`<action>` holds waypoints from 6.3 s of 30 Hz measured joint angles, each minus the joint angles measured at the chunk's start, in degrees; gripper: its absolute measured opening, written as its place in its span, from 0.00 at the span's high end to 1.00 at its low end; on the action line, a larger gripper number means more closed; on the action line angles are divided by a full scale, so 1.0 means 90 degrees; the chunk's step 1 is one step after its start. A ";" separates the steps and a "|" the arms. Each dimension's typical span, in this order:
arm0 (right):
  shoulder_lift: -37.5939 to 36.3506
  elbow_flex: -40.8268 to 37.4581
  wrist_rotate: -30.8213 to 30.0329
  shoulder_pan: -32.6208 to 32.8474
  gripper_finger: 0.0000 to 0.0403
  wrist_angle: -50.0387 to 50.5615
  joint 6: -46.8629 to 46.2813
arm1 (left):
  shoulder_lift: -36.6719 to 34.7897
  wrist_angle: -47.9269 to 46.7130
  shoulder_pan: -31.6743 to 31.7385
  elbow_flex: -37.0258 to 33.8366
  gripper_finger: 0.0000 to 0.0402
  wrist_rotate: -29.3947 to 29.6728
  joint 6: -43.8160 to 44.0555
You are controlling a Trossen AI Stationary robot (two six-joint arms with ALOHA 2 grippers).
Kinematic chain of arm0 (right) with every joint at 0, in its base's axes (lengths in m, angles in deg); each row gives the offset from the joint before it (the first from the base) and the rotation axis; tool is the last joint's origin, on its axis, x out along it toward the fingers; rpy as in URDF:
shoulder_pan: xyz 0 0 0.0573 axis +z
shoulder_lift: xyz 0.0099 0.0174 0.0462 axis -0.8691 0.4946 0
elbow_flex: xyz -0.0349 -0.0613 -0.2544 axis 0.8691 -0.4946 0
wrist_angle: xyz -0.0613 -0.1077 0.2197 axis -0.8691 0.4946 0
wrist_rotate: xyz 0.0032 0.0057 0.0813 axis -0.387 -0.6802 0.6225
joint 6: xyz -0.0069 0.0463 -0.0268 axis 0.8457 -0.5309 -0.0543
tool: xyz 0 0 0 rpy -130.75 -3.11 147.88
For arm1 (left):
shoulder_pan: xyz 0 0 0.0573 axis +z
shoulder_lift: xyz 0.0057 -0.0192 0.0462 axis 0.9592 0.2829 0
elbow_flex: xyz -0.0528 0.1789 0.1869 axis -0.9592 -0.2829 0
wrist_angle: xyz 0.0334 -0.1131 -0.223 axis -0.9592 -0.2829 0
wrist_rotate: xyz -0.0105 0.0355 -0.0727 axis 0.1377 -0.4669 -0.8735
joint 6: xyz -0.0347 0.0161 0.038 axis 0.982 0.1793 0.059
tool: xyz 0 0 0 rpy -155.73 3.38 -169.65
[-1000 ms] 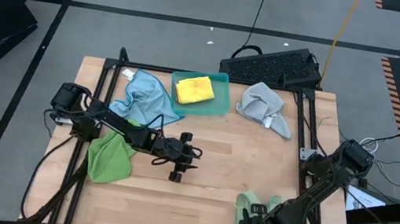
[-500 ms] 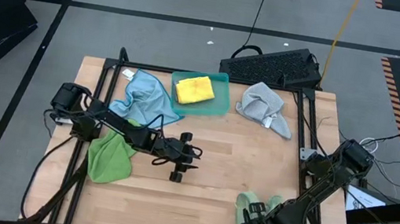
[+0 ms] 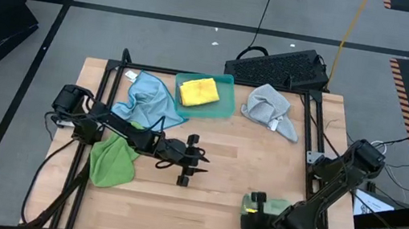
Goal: Fold microfiber towels
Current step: Fold the light green microfiber cloth
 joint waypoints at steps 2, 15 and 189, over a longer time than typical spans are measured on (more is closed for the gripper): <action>-0.0148 0.0000 -0.0706 -0.0002 0.99 0.0004 0.0075 | 0.0000 -0.0004 0.0000 0.0000 0.60 0.0001 -0.0003; -0.1708 -0.0002 -0.4454 -0.0515 1.00 0.0173 0.1239 | 0.0000 -0.0030 0.0005 0.0000 0.60 0.0001 0.0179; -0.3066 -0.5899 -0.6392 -0.1205 0.99 -1.0263 0.5218 | -0.1749 -0.3702 0.1483 0.1071 0.98 -0.0631 -0.0335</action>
